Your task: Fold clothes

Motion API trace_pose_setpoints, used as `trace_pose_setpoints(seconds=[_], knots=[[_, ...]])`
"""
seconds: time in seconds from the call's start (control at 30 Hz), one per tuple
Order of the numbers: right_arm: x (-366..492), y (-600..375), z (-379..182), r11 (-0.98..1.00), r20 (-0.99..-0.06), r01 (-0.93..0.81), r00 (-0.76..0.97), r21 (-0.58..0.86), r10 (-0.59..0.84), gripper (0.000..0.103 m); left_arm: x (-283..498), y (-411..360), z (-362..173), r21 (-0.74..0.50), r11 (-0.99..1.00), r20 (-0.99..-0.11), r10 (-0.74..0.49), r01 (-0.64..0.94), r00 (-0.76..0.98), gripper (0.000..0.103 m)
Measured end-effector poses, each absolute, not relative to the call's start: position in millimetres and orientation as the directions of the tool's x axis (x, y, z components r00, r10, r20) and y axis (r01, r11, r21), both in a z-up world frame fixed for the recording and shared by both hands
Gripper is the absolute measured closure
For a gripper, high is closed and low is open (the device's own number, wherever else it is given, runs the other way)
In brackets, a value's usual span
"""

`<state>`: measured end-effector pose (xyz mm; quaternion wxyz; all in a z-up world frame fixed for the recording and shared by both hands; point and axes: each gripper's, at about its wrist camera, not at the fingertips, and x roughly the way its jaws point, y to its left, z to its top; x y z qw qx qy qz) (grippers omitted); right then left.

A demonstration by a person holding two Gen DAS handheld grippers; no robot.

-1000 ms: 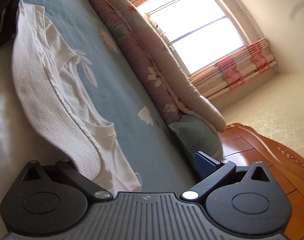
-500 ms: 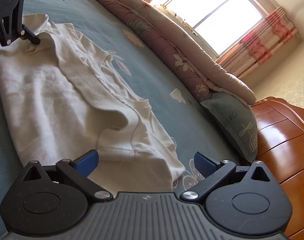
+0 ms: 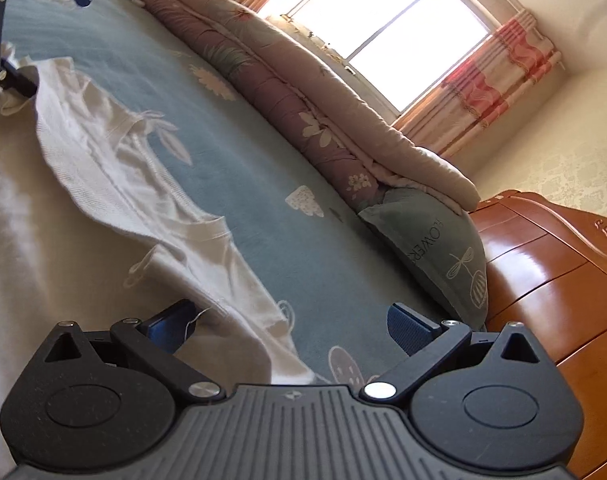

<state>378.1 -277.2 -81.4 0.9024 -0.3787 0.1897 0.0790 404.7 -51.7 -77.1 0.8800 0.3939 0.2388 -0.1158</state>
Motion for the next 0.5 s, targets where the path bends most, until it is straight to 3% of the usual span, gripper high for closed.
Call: trace_pose_setpoints(seconds=[0.1, 0.2, 0.33, 0.5], knots=[[410, -285, -76, 0.732, -0.398, -0.237, 0.916, -0.639, -0.052, 0.0, 409, -45, -66, 0.604, 0.698, -0.516, -0.025, 0.385, 0.856, 0.001], [438, -297, -81, 0.779, -0.462, -0.218, 0.881, -0.588, -0.103, 0.0, 397, -36, -58, 0.59, 0.709, -0.52, -0.031, 0.385, 0.853, 0.001], [425, -306, -76, 0.845, -0.488, -0.215, 0.871, -0.489, -0.06, 0.0, 370, -27, -51, 0.601, 0.687, -0.525, -0.045, 0.408, 0.85, 0.001], [389, -298, -78, 0.839, -0.502, -0.267, 0.865, -0.474, -0.008, 0.0, 351, -31, -60, 0.596, 0.65, -0.571, -0.07, 0.472, 0.818, 0.001]])
